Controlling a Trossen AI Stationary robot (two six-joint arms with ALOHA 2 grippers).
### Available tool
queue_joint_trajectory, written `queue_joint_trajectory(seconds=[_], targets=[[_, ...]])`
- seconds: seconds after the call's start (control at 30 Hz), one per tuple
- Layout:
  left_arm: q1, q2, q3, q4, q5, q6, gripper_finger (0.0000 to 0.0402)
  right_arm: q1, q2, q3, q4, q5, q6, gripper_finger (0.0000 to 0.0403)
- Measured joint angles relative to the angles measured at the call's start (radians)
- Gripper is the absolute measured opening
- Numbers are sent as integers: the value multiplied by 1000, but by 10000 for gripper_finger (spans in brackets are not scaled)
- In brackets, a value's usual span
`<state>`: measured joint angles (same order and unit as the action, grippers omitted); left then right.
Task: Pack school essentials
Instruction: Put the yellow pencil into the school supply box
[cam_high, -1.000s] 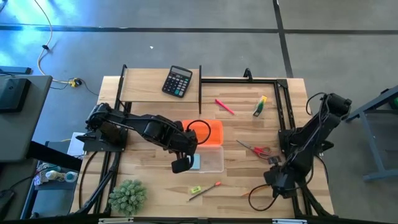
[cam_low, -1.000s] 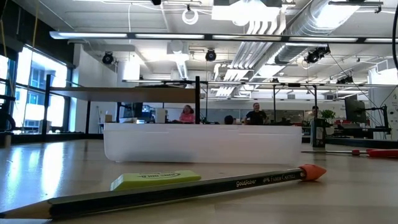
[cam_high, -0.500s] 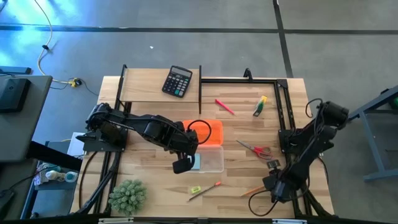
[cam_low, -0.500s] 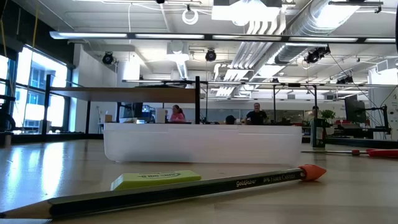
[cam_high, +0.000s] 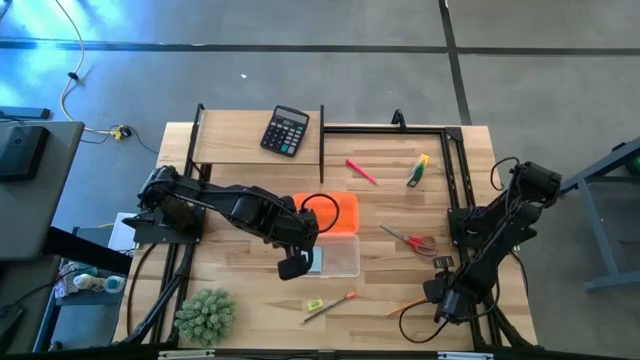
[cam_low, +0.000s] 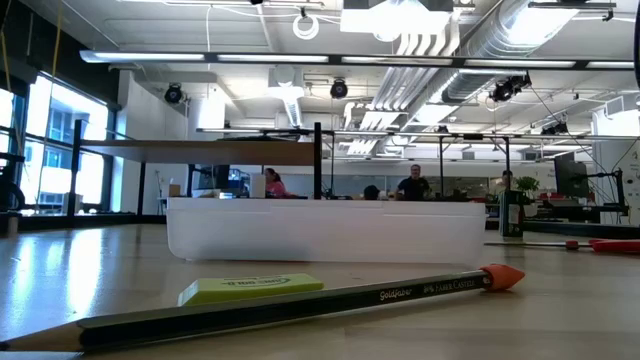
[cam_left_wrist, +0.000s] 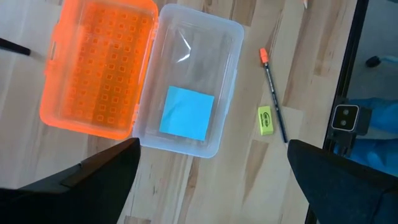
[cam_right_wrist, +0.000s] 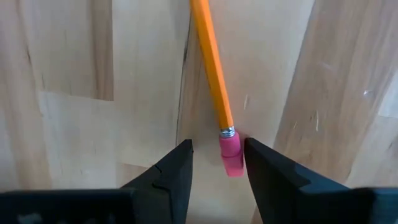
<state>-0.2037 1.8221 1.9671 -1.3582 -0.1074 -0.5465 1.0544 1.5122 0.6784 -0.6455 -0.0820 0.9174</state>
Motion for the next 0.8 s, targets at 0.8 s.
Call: queue_joint_trajectory(seconds=[0.8], targets=[[30, -67, 0, -49, 80, 61, 397, 0, -7, 22, 1, 3, 52, 19]])
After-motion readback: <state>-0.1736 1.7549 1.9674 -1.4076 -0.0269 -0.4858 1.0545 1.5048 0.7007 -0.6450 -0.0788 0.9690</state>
